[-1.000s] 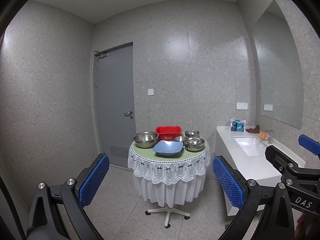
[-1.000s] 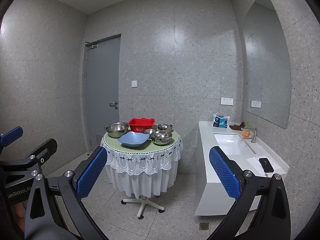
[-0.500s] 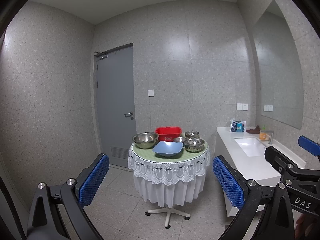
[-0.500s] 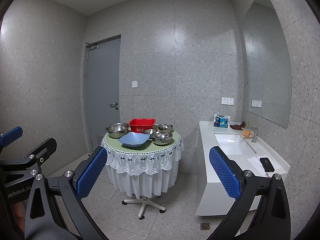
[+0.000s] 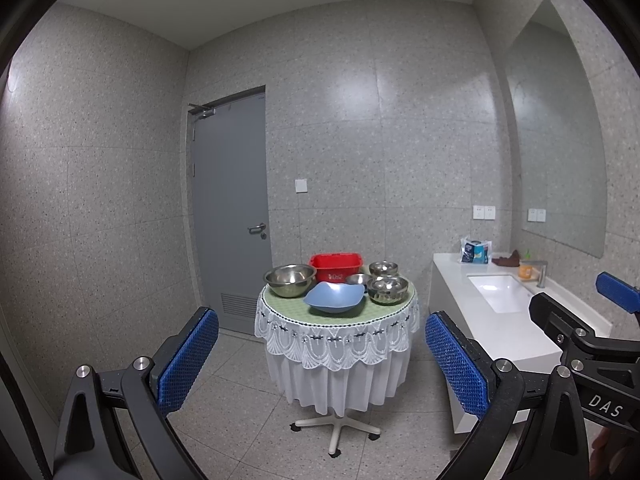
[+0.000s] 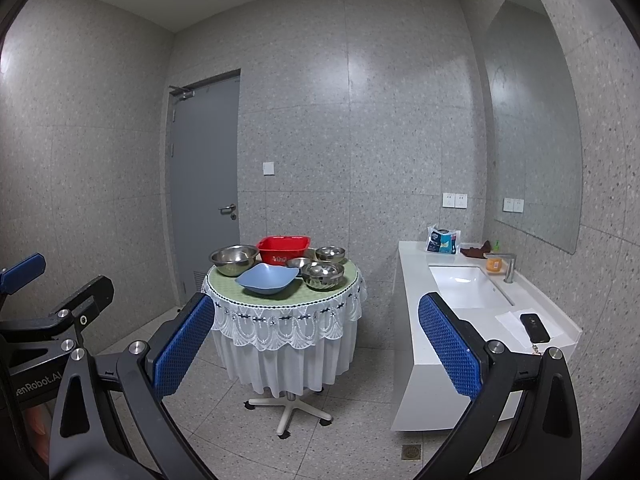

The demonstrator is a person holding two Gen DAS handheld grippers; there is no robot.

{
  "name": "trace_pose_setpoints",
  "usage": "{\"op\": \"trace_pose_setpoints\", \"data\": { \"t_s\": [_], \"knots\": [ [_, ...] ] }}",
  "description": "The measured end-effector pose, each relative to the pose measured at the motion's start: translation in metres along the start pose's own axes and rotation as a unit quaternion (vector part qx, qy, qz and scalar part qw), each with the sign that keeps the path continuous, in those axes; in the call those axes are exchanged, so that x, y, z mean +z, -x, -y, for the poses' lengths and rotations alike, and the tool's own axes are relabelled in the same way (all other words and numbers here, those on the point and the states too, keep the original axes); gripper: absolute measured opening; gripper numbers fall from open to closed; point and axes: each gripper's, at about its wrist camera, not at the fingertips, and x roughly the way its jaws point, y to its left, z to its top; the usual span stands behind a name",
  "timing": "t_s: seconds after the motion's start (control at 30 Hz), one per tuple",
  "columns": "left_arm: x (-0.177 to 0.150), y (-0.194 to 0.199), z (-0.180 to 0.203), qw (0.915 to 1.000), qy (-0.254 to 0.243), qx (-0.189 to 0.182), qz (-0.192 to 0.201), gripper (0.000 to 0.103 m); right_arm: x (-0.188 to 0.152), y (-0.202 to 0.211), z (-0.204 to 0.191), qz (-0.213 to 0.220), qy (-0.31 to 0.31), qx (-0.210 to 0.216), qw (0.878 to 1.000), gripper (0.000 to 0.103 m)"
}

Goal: Organize plates and bowls

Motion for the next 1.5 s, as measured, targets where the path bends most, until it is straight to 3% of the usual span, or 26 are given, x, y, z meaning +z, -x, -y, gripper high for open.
{"op": "trace_pose_setpoints", "data": {
  "t_s": [1.03,1.5],
  "knots": [
    [-0.003,-0.011,0.009,1.0000,-0.005,0.000,-0.004,0.102,-0.001,-0.010,0.004,-0.006,-0.006,-0.001,1.000,0.103],
    [0.005,-0.032,0.014,0.9999,-0.003,0.004,-0.015,0.102,0.004,-0.036,0.003,-0.018,-0.006,0.002,1.000,0.103]
  ]
}}
